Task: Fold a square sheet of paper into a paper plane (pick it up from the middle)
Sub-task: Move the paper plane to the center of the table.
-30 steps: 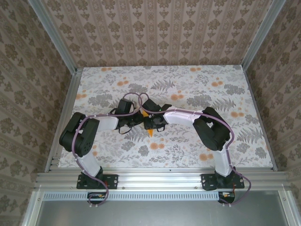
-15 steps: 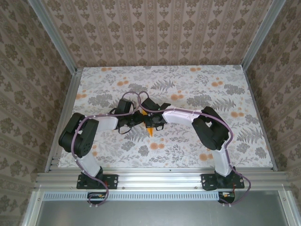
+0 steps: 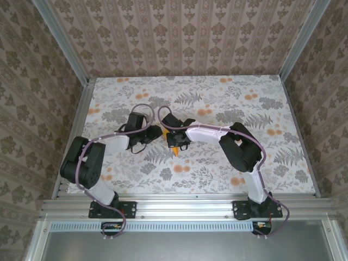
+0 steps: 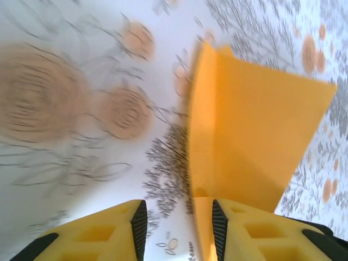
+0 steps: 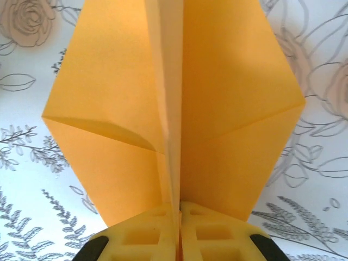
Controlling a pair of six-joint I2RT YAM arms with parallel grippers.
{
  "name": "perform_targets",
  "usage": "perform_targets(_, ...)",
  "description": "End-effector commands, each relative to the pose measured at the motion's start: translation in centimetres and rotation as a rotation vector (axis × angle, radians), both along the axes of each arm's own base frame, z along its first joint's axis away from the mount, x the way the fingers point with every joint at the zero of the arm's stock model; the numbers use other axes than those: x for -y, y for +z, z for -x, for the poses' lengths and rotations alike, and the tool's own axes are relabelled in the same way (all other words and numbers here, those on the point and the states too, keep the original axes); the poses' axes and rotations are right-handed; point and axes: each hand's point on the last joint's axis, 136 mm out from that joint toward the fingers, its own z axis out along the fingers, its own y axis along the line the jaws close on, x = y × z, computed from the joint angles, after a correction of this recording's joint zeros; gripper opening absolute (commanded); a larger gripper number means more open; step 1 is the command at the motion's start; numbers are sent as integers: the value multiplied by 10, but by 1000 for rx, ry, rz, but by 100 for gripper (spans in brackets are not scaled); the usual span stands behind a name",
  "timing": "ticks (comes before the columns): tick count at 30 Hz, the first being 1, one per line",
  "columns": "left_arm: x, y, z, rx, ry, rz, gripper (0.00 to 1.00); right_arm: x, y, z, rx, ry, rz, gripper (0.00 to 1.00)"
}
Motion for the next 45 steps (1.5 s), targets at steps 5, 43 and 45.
perform_targets(5,-48,6,5,-13,110,-83,50,59,35,-35,84,-97,112,10)
perform_targets(43,-61,5,8,-17,107,-161,57,90,-13,-82,36,-101,328,17)
perform_targets(45,-63,10,6,-7,108,-178,58,87,7,-87,70,-102,302,22)
